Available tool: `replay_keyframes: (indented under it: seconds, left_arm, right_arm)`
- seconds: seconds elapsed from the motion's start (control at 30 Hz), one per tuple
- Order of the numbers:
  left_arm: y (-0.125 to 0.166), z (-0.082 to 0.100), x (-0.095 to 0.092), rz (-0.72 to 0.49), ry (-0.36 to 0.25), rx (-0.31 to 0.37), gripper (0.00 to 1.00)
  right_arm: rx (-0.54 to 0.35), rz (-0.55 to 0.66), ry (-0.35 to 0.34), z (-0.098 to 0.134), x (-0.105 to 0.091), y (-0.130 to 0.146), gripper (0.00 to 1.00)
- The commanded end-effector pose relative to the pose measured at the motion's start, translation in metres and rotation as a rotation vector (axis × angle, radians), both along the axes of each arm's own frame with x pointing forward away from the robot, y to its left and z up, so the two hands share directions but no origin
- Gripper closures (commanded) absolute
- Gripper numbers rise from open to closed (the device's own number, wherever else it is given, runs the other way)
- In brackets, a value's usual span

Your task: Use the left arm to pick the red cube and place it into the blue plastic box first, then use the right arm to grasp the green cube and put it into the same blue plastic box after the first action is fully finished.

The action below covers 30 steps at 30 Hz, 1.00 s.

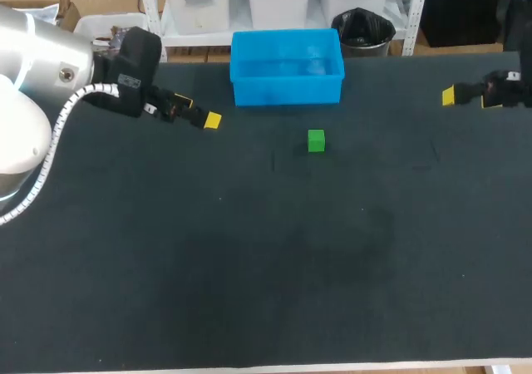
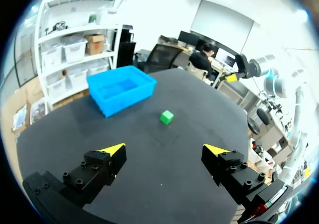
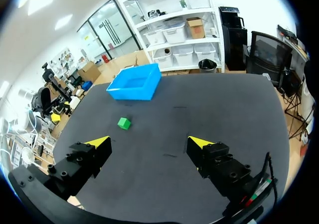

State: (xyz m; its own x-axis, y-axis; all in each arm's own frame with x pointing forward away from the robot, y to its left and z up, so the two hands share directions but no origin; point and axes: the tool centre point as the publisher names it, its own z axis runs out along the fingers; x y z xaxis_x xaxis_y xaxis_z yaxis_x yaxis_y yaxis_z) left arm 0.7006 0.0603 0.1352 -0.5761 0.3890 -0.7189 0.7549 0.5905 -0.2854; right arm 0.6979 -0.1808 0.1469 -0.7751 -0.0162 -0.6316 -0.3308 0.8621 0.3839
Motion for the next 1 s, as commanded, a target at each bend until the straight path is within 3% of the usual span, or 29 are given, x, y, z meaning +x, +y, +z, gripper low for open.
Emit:
replay_keyframes:
  seconds: [0.03, 0.17, 0.53, 0.8, 1.0]
  left_arm:
    - [0.001, -0.001, -0.001, -0.001, -0.004, -0.007, 0.00]
    - [0.001, -0.001, -0.001, -0.001, -0.004, -0.007, 0.00]
    - [0.001, -0.001, -0.001, -0.001, -0.004, -0.007, 0.00]
    - [0.001, -0.001, -0.001, -0.001, -0.004, -0.007, 0.00]
    - [0.001, -0.001, -0.001, -0.001, -0.004, -0.007, 0.00]
  right_arm:
    - [-0.048, -0.031, 0.027, 0.002, 0.013, 0.020, 0.00]
    - [-0.064, -0.060, 0.050, 0.004, 0.023, 0.037, 0.00]
    - [-0.177, -0.101, 0.201, -0.004, 0.051, 0.086, 0.00]
    - [-0.276, -0.115, 0.319, -0.007, 0.066, 0.107, 0.00]
    - [-0.337, -0.114, 0.366, -0.006, 0.076, 0.120, 0.00]
